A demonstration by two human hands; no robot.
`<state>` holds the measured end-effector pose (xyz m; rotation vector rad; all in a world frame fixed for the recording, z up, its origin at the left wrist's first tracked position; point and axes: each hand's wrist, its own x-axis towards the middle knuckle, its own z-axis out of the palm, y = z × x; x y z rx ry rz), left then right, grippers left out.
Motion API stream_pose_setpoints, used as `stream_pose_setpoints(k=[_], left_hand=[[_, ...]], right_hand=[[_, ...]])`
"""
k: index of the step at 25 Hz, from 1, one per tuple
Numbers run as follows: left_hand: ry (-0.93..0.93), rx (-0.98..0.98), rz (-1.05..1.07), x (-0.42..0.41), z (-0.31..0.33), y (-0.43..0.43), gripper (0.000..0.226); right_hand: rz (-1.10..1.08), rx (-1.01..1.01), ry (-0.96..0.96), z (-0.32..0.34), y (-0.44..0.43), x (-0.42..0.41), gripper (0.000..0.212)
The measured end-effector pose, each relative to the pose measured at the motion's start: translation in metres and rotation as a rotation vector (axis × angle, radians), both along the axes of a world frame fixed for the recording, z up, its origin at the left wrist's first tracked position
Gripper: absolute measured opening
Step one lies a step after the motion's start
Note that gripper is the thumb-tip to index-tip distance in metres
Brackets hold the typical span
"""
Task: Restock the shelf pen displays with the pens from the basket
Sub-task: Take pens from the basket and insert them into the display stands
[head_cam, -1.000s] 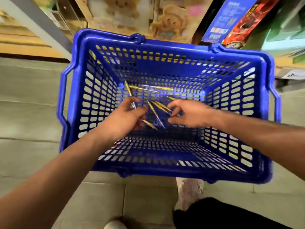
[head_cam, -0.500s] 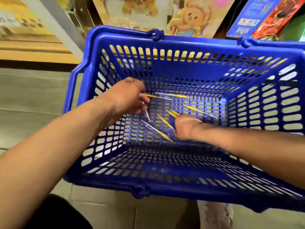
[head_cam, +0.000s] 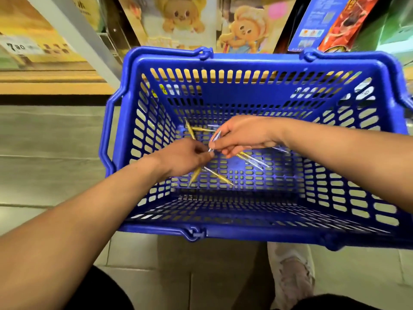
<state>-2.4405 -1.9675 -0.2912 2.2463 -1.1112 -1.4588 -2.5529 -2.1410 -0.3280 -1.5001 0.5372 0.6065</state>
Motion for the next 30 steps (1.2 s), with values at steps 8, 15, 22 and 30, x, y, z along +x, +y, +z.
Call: stream_pose_setpoints(k=[8, 15, 22, 30], left_hand=[[0.333, 0.075, 0.497, 0.01, 0.0, 0.011, 0.016], [0.392, 0.074, 0.744, 0.022, -0.009, 0.015, 0.007], [0.274, -0.061, 0.915, 0.019, -0.016, 0.014, 0.002], [0.459, -0.159, 0.949, 0.01, -0.002, 0.013, 0.028]], right_hand=[[0.291, -0.421, 0.164, -0.062, 0.025, -0.014, 0.028], [0.617, -0.883, 0.109, -0.086, 0.051, -0.014, 0.013], [-0.12, 0.067, -0.026, -0.037, 0.03, 0.0, 0.012], [-0.201, 0.211, -0.104, -0.015, 0.055, 0.018, 0.019]])
